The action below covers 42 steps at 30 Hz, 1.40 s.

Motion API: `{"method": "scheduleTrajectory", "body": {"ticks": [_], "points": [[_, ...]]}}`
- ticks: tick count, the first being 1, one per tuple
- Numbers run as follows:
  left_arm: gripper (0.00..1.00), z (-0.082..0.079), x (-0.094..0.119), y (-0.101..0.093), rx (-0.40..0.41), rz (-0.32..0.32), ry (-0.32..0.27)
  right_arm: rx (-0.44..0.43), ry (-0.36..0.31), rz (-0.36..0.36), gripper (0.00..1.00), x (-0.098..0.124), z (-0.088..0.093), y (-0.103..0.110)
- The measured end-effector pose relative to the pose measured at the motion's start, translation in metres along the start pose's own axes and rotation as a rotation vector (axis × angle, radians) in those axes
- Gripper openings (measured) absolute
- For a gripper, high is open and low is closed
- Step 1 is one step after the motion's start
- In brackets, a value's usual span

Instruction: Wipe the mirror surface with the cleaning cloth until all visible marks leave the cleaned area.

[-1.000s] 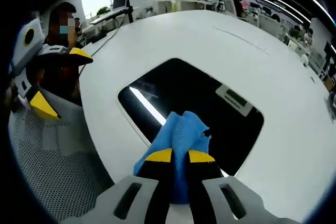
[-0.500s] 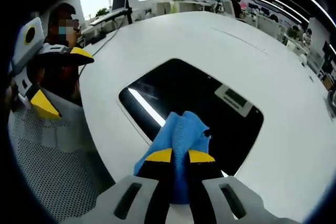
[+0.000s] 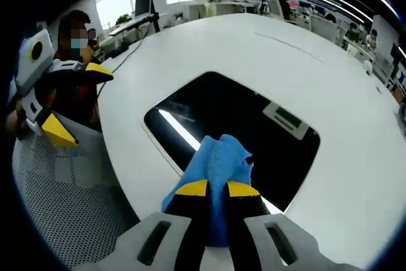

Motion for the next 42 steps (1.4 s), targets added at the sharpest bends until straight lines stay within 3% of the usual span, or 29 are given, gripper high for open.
{"method": "scheduleTrajectory", "body": {"ticks": [17,42], "points": [[0.64,-0.001,-0.001,0.000,0.010,0.000,-0.008,-0.008,0.014,-0.011,0.04,0.003,0.002,-0.007],[0.65,-0.002,-0.002,-0.001,0.019,0.018,-0.014,-0.105,0.018,0.015,0.04,0.021,0.022,-0.035]]}}
Point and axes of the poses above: the point that each gripper's makers call its tool centre point, and the gripper's own axes: x roughly backward along the fingers, y roughly to its left, z roughly out of its underside, the point moved 8 cm from there along x, roughly backward along the fingers, and after that the axes turned 1 degree about y, right-handed, at the moved point
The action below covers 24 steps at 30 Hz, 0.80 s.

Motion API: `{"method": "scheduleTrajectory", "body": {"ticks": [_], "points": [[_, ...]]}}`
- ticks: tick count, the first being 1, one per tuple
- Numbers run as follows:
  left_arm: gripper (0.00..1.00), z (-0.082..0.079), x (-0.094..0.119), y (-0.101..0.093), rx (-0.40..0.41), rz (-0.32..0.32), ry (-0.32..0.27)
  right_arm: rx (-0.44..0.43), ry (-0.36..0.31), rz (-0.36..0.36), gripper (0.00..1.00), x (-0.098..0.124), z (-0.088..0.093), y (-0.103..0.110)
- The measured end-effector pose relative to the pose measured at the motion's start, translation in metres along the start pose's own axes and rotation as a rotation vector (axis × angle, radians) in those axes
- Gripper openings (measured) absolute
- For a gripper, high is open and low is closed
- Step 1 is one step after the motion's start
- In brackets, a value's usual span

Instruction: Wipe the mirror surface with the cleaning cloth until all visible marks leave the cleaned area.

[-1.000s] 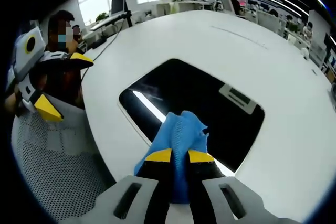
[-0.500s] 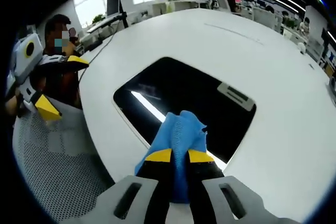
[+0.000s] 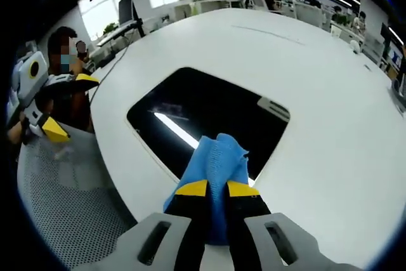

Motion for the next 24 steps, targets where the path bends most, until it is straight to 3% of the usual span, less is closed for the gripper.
{"method": "scheduleTrajectory", "body": {"ticks": [9,11,24], "points": [[0.64,0.001,0.000,0.000,-0.011,-0.005,0.012,0.052,-0.012,0.006,0.04,-0.001,-0.001,0.001],[0.64,0.001,0.000,0.000,-0.010,-0.004,0.010,0.099,-0.028,0.064,0.04,-0.001,-0.003,-0.003],[0.64,0.000,0.000,-0.001,-0.001,0.005,-0.001,0.062,-0.042,0.067,0.04,-0.008,-0.009,-0.013]]}}
Point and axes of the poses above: the point that each gripper's makers call its tool centre point, and the gripper's own axes: x roughly backward along the fingers, y roughly to its left, z roughly out of its underside, the point moved 8 cm from there along x, roughly backward along the fingers, and after that the axes turned 1 degree about y, right-handed, at the moved point
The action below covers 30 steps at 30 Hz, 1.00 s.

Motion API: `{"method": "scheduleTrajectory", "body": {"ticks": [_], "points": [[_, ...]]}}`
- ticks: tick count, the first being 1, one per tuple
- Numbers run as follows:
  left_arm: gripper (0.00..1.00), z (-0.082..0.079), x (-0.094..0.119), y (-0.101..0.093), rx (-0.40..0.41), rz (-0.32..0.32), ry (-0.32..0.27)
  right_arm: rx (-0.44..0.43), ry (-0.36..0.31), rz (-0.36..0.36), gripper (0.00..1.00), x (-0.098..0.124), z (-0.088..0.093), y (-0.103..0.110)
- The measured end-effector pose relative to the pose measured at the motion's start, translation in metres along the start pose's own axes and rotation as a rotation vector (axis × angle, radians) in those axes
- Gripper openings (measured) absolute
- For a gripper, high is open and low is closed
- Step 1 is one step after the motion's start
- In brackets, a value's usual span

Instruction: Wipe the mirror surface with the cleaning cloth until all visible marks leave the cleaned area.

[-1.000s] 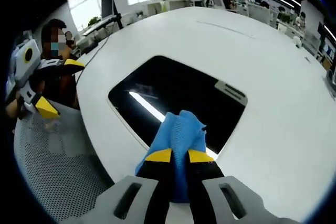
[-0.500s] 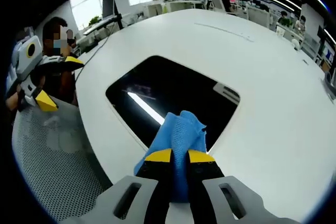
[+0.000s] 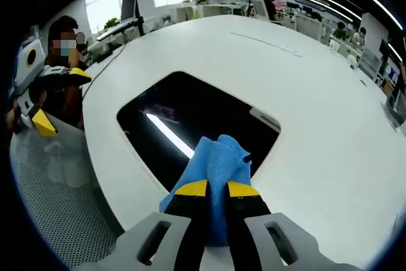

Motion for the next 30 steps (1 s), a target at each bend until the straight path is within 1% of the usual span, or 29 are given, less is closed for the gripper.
{"method": "scheduleTrajectory", "body": {"ticks": [5,13,19,25,28,30], "points": [[0.64,0.000,0.000,0.000,-0.001,-0.002,-0.001,0.012,0.000,0.012,0.04,-0.002,-0.004,-0.001],[0.64,0.000,-0.001,0.000,0.004,0.002,0.002,-0.007,-0.009,0.030,0.05,-0.007,-0.010,-0.007],[0.64,0.000,-0.001,0.000,0.002,0.002,0.003,0.008,-0.014,0.052,0.05,-0.010,-0.013,-0.008],[0.64,0.000,0.000,0.000,0.000,-0.001,-0.001,-0.013,-0.013,0.051,0.05,-0.011,-0.015,-0.011],[0.64,0.000,-0.001,-0.001,0.000,0.008,0.008,-0.004,-0.013,0.060,0.05,-0.012,-0.017,-0.011],[0.65,-0.001,-0.001,-0.001,-0.010,0.005,0.006,0.026,-0.018,0.066,0.05,-0.014,-0.019,-0.013]]}}
Point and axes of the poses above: the point that each gripper's makers call its tool centre point, and the gripper's own axes: x roughly backward along the fingers, y roughly to its left, z roughly out of its underside, the point moved 8 cm from there along x, roughly backward along the fingers, and after that the axes turned 1 degree about y, right-handed, at the moved point
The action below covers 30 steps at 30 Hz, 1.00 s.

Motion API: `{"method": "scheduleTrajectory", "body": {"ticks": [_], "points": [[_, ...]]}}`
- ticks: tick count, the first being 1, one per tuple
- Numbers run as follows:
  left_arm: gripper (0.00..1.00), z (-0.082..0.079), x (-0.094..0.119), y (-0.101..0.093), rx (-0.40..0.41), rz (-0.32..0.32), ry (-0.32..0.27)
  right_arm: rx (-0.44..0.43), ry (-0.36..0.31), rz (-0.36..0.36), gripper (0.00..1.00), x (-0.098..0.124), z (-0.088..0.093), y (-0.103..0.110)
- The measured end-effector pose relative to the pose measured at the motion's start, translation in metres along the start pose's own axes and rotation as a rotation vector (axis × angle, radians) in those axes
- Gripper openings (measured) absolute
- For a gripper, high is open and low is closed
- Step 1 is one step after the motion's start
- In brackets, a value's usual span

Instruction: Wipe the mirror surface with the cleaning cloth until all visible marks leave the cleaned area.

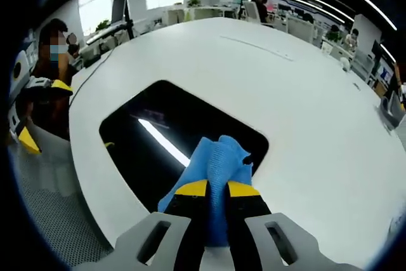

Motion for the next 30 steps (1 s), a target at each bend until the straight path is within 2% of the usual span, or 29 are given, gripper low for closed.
{"method": "scheduleTrajectory", "body": {"ticks": [10,30], "points": [[0.65,0.001,0.001,0.001,0.007,-0.005,0.002,0.002,-0.002,0.007,0.05,-0.005,-0.006,-0.005],[0.64,0.002,0.001,0.001,0.010,-0.006,0.008,-0.051,-0.027,0.027,0.05,-0.017,-0.018,-0.019]]}}
Point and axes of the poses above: the point that each gripper's makers call its tool centre point, and the gripper's own axes: x roughly backward along the fingers, y roughly to its left, z roughly out of its underside, the point moved 8 cm from there along x, roughly backward along the fingers, and after that the axes turned 1 degree about y, right-handed, at the moved point
